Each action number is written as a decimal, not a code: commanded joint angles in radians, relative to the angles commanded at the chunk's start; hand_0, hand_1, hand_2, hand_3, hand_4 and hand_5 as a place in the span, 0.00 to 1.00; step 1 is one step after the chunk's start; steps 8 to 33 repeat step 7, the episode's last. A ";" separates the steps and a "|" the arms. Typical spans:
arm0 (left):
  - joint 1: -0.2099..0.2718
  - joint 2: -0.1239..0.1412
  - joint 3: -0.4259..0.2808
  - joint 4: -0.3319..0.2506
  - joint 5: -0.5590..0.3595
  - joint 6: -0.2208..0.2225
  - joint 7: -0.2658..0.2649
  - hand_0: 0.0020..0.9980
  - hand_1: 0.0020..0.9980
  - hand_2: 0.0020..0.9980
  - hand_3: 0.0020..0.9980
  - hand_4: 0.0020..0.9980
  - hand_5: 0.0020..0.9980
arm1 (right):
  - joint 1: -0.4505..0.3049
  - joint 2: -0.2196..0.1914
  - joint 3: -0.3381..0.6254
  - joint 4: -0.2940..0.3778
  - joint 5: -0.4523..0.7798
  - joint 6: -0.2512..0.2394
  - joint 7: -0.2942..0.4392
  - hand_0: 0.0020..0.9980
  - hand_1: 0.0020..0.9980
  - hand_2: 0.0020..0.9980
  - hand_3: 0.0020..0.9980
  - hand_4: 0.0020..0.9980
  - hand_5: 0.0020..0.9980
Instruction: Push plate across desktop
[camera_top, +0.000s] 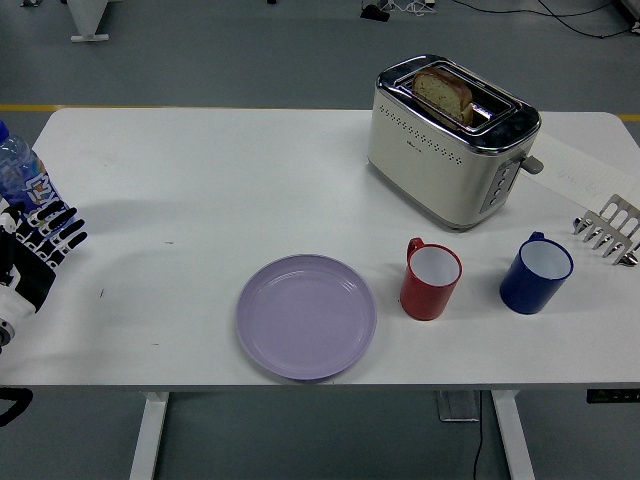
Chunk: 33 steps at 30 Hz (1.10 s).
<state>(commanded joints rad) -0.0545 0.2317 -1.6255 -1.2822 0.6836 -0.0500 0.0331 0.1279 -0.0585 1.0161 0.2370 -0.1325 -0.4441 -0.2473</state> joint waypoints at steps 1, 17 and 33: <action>0.000 0.000 0.000 0.000 0.000 0.000 0.000 0.76 0.74 0.71 0.64 0.56 1.00 | 0.000 0.000 0.000 0.000 0.000 0.000 0.000 0.55 0.46 0.57 0.58 0.31 0.45; -0.001 0.000 0.004 0.001 -0.008 0.004 -0.018 0.76 0.74 0.71 0.64 0.56 1.00 | -0.001 -0.001 -0.001 0.000 0.000 -0.001 0.001 0.55 0.46 0.57 0.58 0.31 0.45; -0.001 0.000 0.004 0.001 -0.008 0.004 -0.018 0.76 0.74 0.71 0.64 0.56 1.00 | -0.001 -0.001 -0.001 0.000 0.000 -0.001 0.001 0.55 0.46 0.57 0.58 0.31 0.45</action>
